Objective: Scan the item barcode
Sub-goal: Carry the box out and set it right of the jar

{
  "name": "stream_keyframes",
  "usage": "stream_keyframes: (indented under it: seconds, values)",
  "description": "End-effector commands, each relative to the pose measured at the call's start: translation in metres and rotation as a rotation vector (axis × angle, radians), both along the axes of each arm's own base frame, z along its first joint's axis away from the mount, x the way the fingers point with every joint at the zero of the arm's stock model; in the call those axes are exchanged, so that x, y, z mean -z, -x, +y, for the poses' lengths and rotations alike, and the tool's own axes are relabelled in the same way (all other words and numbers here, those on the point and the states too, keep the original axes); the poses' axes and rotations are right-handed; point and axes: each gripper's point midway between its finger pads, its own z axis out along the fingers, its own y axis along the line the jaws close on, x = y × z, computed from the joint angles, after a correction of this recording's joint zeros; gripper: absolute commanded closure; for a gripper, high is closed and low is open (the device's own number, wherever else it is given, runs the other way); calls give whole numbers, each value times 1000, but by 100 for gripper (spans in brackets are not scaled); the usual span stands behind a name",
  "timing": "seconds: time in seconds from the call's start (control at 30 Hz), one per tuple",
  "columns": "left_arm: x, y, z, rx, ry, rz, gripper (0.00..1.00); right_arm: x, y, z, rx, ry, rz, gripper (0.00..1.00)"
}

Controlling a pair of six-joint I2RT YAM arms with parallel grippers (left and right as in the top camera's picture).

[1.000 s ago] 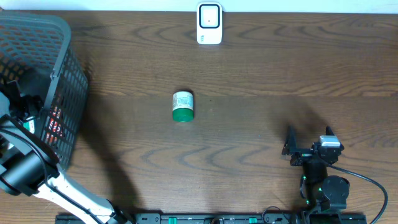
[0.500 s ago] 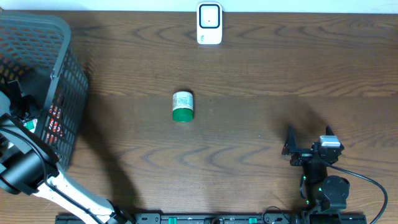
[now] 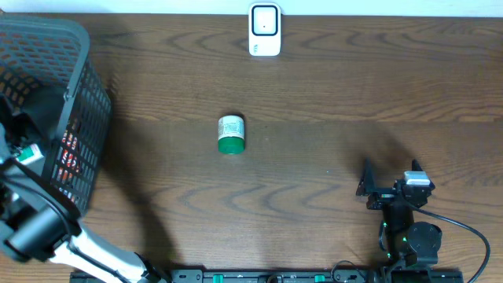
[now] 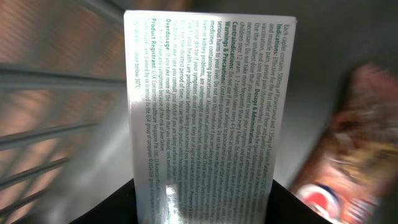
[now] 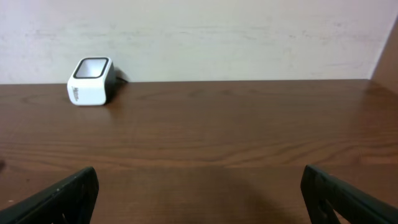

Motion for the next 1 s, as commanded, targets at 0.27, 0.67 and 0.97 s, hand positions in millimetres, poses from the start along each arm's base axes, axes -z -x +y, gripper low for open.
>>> stream_keyframes:
  seconds: [0.27, 0.67, 0.97]
  values:
    - [-157, -15, -60, 24, 53, -472, 45, 0, 0, -2, 5, 15, -2, 1]
    - [-303, 5, -216, 316, 293, -898, 45, 0, 0, -2, 5, 15, -2, 1]
    - [-284, 18, -369, 763, 479, -730, 45, 0, 0, -2, 5, 15, -2, 1]
